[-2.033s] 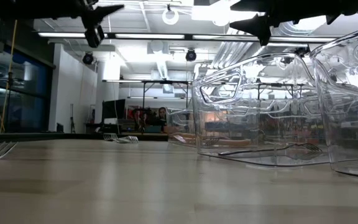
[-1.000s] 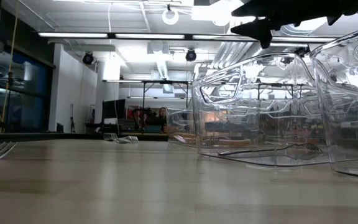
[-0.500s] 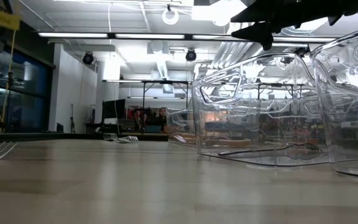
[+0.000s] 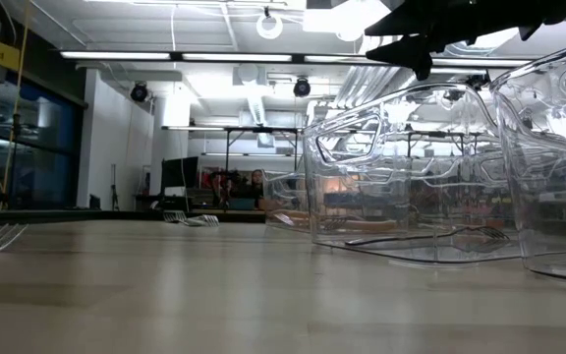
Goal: Sort silverware by color (type)
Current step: Put the orange fork into the right transparent bin
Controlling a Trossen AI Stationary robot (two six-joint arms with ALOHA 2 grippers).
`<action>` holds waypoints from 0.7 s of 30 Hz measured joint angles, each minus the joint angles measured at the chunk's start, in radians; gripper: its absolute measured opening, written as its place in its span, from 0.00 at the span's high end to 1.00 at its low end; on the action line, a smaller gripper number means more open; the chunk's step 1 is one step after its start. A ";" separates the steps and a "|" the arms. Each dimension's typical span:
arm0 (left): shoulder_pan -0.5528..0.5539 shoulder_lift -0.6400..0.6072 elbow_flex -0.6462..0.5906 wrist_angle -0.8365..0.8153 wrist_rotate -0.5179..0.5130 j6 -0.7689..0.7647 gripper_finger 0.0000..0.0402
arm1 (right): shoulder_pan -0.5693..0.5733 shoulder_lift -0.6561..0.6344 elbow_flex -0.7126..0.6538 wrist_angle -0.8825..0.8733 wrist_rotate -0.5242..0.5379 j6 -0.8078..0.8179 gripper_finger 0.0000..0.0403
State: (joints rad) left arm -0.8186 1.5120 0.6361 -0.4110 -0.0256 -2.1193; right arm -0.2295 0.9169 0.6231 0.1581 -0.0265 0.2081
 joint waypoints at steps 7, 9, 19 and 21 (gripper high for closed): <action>0.000 -0.001 0.002 -0.078 0.003 0.000 0.69 | 0.000 0.000 0.000 -0.001 0.000 0.000 0.45; 0.000 -0.001 0.002 -0.094 0.003 0.000 0.69 | 0.000 0.000 0.000 -0.001 0.000 0.000 0.45; -0.001 -0.001 0.004 -0.144 0.002 0.019 0.69 | 0.000 0.000 0.000 -0.003 0.001 0.000 0.45; -0.001 -0.001 0.004 -0.147 0.002 0.017 0.69 | 0.000 0.000 0.000 -0.003 0.001 0.000 0.45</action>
State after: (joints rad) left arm -0.8196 1.5108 0.6399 -0.5583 -0.0231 -2.1018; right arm -0.2295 0.9169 0.6231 0.1551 -0.0257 0.2081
